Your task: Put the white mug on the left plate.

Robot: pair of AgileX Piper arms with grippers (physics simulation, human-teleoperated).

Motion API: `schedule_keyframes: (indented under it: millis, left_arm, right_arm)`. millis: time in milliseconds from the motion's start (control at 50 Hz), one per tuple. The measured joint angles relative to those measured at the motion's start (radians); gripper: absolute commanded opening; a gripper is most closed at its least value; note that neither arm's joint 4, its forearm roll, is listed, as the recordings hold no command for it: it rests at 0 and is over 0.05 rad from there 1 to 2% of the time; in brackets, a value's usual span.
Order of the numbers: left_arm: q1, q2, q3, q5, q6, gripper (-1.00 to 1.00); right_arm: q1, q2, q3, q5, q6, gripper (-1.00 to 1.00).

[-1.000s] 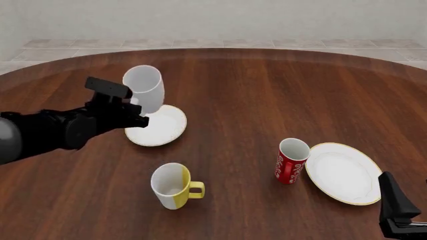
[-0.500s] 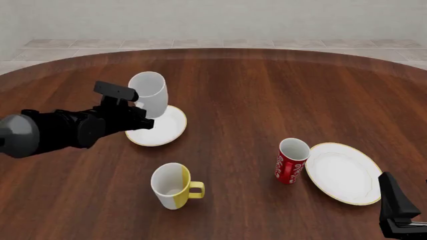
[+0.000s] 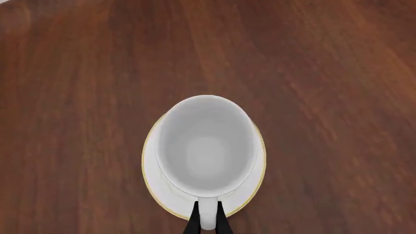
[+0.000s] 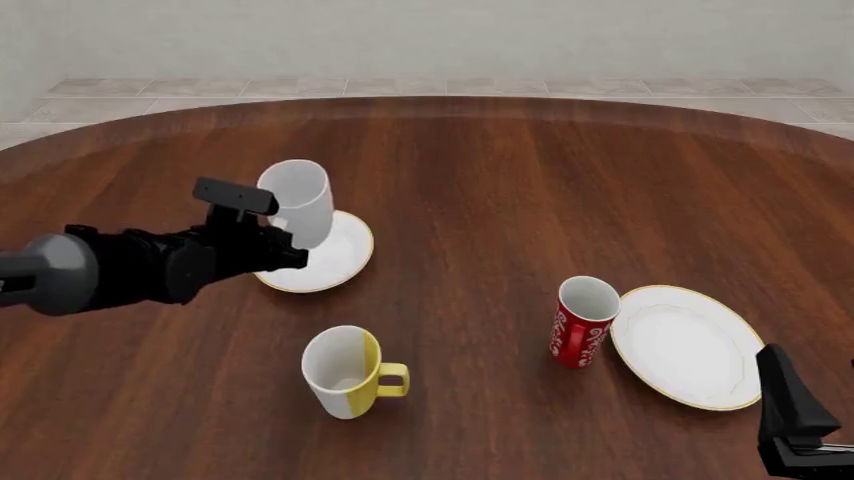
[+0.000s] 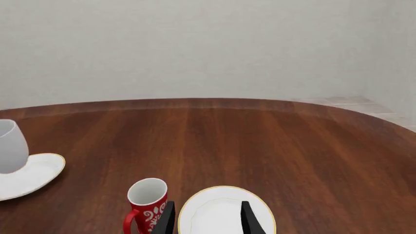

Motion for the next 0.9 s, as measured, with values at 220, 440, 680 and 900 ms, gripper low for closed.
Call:
schedule_keyframes:
  millis: [220,440,680,900]
  left_arm:
    - [0.005,0.023,0.001,-0.009,-0.010,-1.00]
    - [-0.002,0.047,-0.004,-0.017,-0.017,-1.00]
    - [-0.011,0.073,-0.009,-0.026,-0.018,-1.00]
    - [-0.008,0.098,-0.018,-0.029,-0.016,-1.00]
  right_arm:
    - [0.000,0.000,0.000,0.001,-0.001,1.00]
    - [0.000,0.000,0.000,0.001,-0.002,1.00]
    - [0.000,0.000,0.000,0.001,-0.001,1.00]
    - [0.000,0.000,-0.001,0.002,0.000,1.00]
